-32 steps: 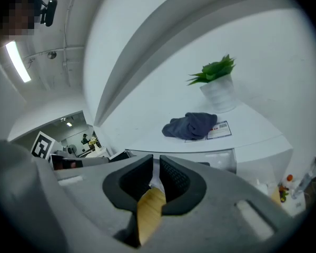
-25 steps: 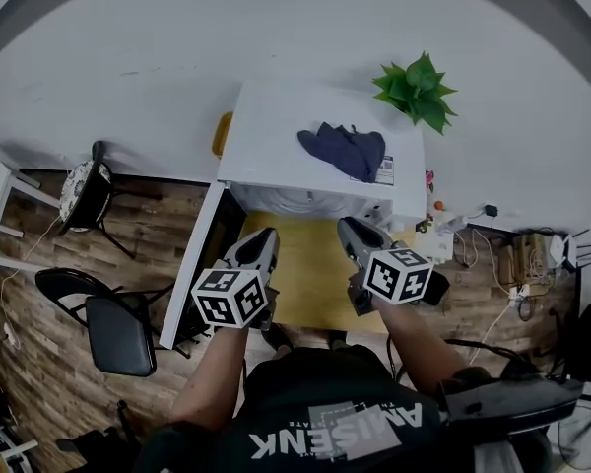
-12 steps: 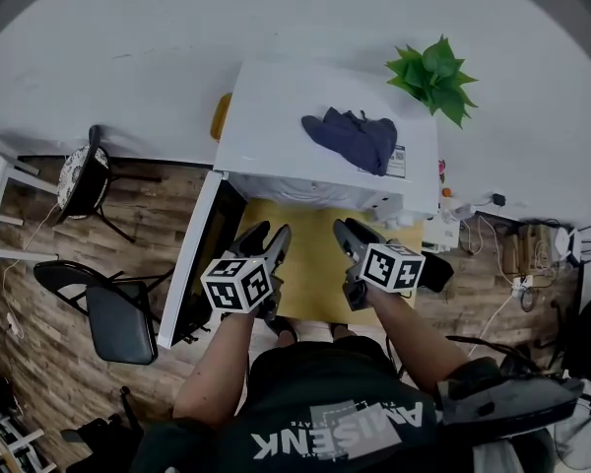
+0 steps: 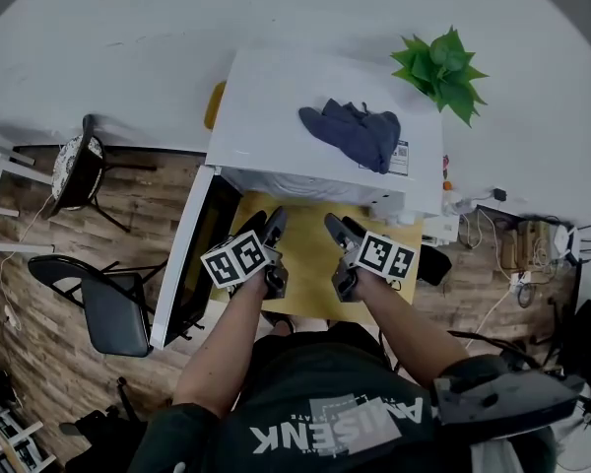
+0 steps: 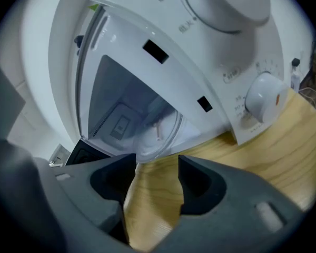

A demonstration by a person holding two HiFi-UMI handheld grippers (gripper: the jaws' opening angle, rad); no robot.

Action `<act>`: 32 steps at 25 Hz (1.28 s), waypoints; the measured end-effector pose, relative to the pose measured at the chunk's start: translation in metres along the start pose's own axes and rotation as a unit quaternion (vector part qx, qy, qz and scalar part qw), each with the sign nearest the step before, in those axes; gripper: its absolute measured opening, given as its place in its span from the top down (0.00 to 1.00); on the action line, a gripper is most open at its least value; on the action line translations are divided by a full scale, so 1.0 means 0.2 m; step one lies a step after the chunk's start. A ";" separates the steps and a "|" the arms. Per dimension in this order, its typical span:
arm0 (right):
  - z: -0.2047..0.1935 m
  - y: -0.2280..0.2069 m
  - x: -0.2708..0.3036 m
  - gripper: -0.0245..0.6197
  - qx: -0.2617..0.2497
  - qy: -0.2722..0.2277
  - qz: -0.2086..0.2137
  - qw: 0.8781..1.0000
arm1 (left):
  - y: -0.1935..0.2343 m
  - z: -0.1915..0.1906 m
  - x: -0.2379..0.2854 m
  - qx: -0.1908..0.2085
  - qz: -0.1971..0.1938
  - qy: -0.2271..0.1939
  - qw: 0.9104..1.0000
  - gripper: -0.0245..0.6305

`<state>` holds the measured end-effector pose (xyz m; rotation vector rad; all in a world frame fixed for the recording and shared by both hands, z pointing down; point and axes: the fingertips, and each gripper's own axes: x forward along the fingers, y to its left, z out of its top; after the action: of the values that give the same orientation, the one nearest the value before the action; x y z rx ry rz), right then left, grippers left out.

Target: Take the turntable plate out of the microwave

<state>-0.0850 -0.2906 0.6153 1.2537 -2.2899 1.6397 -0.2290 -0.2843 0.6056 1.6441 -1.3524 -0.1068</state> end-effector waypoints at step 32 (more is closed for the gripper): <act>0.03 -0.11 0.48 0.55 0.211 -0.069 0.015 0.975 | 0.21 -0.04 0.41 -0.128 0.012 0.030 0.991 0.59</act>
<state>-0.1333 -0.3524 0.6762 1.4542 -2.1060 2.1998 -0.2226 -0.3421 0.6779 1.4049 -1.2565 -0.2075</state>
